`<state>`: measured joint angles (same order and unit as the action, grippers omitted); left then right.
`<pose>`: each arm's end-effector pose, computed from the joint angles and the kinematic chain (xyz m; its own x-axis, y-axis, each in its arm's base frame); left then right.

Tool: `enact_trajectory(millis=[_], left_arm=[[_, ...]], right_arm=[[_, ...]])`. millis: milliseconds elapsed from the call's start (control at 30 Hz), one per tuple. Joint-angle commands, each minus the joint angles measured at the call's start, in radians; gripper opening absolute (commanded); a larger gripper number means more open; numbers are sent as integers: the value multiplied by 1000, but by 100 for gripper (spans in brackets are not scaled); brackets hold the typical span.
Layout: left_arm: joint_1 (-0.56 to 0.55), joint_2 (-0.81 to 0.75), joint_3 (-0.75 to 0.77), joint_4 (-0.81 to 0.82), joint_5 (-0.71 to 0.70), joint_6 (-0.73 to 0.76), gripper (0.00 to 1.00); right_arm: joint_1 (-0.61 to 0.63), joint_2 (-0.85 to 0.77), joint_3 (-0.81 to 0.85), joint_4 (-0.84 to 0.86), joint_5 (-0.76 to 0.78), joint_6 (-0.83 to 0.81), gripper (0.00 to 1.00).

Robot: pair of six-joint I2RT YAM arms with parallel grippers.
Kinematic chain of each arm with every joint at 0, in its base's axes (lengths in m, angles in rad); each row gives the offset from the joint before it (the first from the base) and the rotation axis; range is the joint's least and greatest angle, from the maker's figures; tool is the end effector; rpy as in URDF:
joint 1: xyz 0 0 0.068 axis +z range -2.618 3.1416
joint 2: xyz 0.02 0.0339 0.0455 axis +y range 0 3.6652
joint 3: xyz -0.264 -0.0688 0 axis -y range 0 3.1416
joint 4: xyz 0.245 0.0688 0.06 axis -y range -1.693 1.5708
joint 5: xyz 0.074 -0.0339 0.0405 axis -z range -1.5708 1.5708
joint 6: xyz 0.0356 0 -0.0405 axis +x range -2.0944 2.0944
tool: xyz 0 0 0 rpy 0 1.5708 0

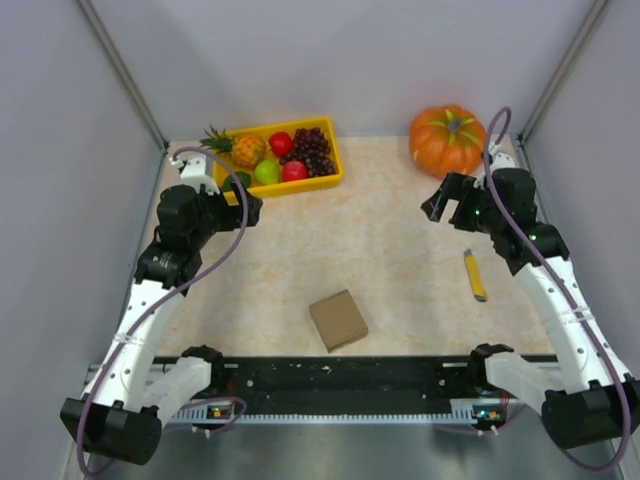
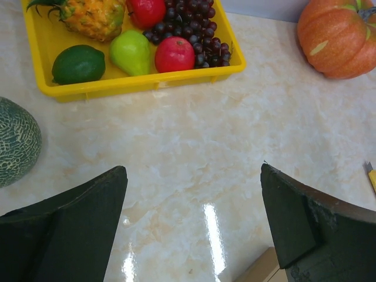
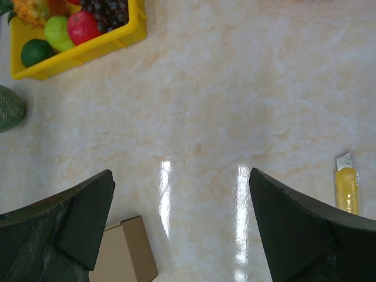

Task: Unpack the express box

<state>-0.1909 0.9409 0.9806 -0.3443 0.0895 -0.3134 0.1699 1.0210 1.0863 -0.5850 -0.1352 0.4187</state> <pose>0.2069 -0.0432 0.3637 -0.3642 -0.2424 -0.8992 0.1686 0.9324 -0.3196 0.2135 0.0415 0.3602 -0.5622 0.3123 -0.7658 -0.0594 0.9083 0.4140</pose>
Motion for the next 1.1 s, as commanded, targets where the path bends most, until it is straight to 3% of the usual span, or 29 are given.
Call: enact_trajectory(millis=[0,67,200,367,500,600,633,700,733,833,1067], left_arm=[[1,-5,-10,40,33,-81,99],[2,6,-14,54,81,-133,99],[2,56,1,-5,42,-308,99],[8,61,-6,-35,92,-234,99],[13,42,-48,-30,108,-151,99],[13,33,-77,-36,159,-128,99],[13,27,-104,-22,189,-128,99],[13,7,-131,-4,213,-125,99],[13,3,-157,1,229,-127,99],[13,-8,-201,19,242,-139,96],[13,-13,-258,38,247,-159,94]], right_arm=[[130,-32,-6,25,71,-29,95],[202,-33,-11,25,159,-43,95],[506,-15,-34,40,333,-78,94],[801,92,-49,42,469,-43,91],[1009,181,-58,42,473,12,87],[1125,237,-62,22,444,64,73],[1151,244,-66,21,431,78,59],[1213,266,-83,16,399,110,43],[1230,274,-86,-7,399,127,30],[1292,301,-83,-79,445,186,12],[1304,346,-98,-104,408,250,11]])
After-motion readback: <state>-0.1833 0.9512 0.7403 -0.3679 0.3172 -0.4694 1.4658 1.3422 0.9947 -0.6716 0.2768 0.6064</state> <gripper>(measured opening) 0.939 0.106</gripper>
